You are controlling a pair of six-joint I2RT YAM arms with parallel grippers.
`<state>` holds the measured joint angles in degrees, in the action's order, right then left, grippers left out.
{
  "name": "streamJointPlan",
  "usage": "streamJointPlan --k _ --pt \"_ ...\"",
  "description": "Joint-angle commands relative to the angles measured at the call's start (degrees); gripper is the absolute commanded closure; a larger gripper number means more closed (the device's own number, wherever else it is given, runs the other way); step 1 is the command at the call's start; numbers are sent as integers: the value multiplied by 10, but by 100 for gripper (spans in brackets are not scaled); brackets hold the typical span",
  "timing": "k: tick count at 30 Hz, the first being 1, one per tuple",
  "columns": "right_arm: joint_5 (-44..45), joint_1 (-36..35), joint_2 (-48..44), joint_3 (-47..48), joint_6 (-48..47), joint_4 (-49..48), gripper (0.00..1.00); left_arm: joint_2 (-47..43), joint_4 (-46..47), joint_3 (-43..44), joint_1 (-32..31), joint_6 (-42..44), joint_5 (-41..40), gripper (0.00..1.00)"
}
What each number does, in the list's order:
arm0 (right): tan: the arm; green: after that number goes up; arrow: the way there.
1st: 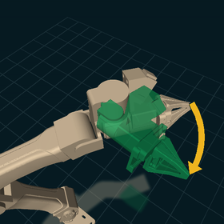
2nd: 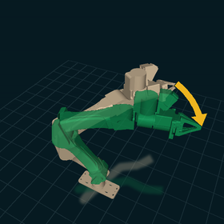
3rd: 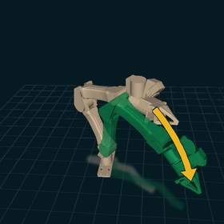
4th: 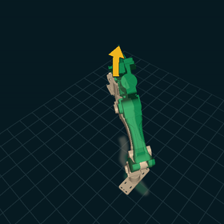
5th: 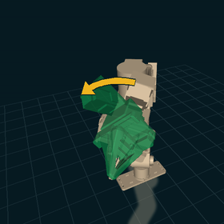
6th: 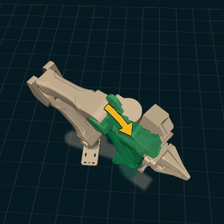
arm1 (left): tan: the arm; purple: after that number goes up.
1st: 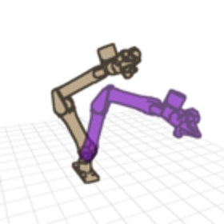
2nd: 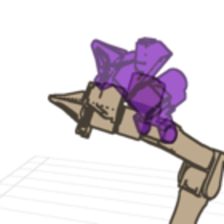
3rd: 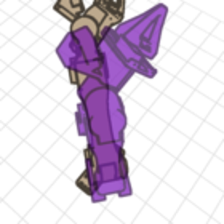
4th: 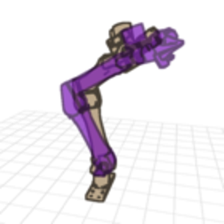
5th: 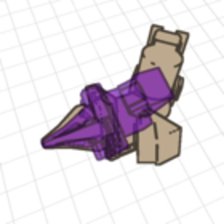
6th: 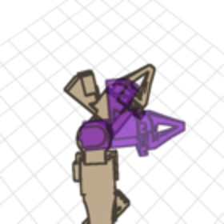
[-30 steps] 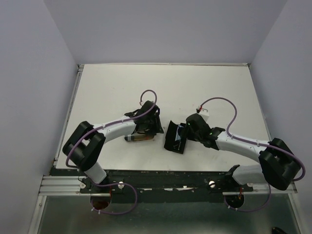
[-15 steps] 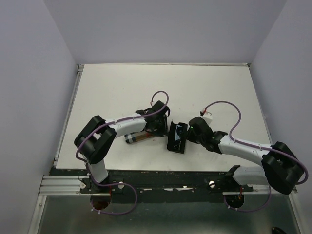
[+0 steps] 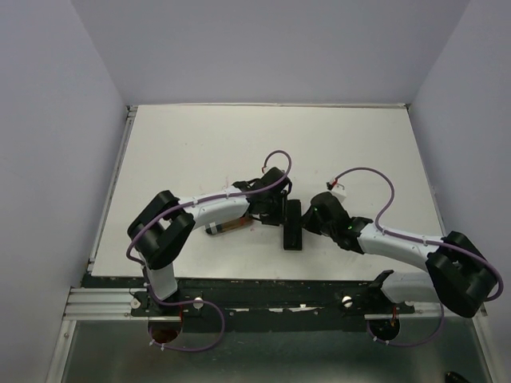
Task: Organize the sunglasses
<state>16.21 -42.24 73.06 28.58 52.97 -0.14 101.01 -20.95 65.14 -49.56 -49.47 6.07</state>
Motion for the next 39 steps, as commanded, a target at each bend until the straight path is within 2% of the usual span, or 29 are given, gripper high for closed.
streamJointPlan --k 1,4,7,10,13,17,21,28,34,36,39 --pt "-6 4 -19 -9 15 54 66 24 -17 21 -2 5 11 56" --pt "39 10 -36 8 27 112 55 31 -21 26 -2 5 8 54" --pt "82 13 -65 17 31 161 52 35 -25 33 -2 7 8 53" --pt "92 14 -99 13 27 164 49 42 -30 40 -3 9 9 53" --pt "47 15 -121 3 3 120 46 50 -35 46 -3 9 11 52" --pt "-13 15 -100 3 -14 47 45 63 -45 58 -4 5 11 51" --pt "-10 18 -33 24 -7 47 47 69 -53 66 -4 3 11 51" --pt "-2 30 52 1 47 63 62 77 -59 67 -4 0 18 51" --pt "1 30 51 0 47 51 68 81 -57 82 -4 5 25 50" --pt "5 31 38 7 42 53 68 72 -60 89 -4 11 19 48" --pt "19 31 10 31 31 78 55 39 -73 93 3 17 -6 44"
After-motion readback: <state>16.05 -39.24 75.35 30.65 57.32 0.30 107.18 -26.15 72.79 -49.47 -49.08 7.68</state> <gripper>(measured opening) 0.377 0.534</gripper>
